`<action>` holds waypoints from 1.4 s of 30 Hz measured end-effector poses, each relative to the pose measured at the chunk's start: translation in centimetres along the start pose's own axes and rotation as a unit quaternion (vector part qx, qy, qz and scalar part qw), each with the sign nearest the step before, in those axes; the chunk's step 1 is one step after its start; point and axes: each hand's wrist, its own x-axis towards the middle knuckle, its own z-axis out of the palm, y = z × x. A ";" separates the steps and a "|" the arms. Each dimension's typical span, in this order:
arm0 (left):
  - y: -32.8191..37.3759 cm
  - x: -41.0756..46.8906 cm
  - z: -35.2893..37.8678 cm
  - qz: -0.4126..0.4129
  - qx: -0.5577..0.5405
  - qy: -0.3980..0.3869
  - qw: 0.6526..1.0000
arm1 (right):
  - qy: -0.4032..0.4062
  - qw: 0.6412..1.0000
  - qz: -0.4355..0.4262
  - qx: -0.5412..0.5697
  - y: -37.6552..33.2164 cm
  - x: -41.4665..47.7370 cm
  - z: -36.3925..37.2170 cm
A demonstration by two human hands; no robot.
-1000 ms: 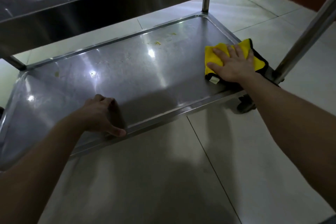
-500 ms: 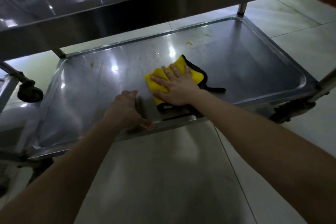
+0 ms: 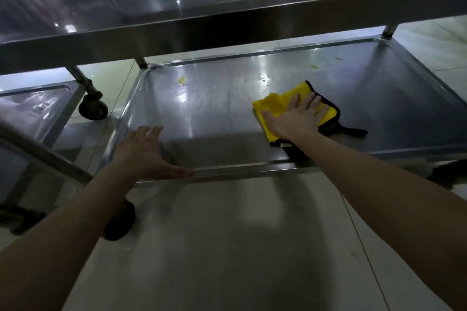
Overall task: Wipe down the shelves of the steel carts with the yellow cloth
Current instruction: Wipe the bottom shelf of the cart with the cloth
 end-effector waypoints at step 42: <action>-8.0 3.0 2.2 -0.080 -0.068 -0.058 0.993 | -0.022 0.869 -0.488 -0.075 -24.5 -3.4 7.4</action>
